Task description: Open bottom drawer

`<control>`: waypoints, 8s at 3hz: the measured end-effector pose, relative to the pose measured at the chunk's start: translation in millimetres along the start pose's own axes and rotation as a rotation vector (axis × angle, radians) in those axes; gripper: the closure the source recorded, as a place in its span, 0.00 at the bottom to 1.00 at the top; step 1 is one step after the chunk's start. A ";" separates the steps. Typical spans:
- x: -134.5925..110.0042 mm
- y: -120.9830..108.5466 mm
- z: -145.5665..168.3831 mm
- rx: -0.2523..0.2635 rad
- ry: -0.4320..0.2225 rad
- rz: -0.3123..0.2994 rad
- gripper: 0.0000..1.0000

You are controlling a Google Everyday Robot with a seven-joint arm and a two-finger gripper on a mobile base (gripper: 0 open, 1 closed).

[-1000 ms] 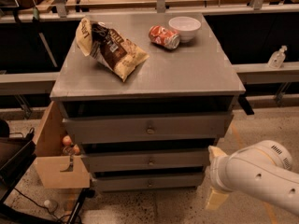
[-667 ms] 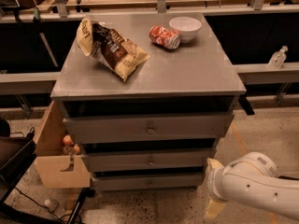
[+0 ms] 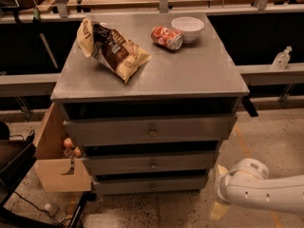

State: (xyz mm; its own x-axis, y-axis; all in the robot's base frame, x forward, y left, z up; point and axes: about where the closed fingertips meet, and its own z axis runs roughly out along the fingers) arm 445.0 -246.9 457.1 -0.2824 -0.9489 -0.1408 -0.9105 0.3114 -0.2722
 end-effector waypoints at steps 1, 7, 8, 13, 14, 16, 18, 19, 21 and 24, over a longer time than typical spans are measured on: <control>1.1 -1.6 36.9 -0.007 0.029 0.042 0.00; -56.6 54.2 207.3 0.015 -0.164 -0.250 0.00; -72.0 43.8 231.4 0.072 -0.087 -0.303 0.00; -92.8 8.9 291.8 0.134 0.223 -0.339 0.42; -92.5 9.8 296.3 0.116 0.223 -0.326 0.65; -93.3 8.4 291.8 0.116 0.223 -0.326 0.40; -91.8 10.2 293.2 0.113 0.224 -0.325 0.00; -91.6 11.4 293.6 0.116 0.225 -0.322 0.00; -105.2 -5.2 307.1 0.146 0.126 -0.313 0.00; -101.1 -8.5 330.1 0.086 0.087 -0.285 0.64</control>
Offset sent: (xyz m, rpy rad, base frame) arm 0.0116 -0.0003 -0.0300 -0.0101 0.0149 -0.0406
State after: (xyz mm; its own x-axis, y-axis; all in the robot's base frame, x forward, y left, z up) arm 581.0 -136.7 159.4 -0.0474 -0.9983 0.0337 -0.9289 0.0317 -0.3689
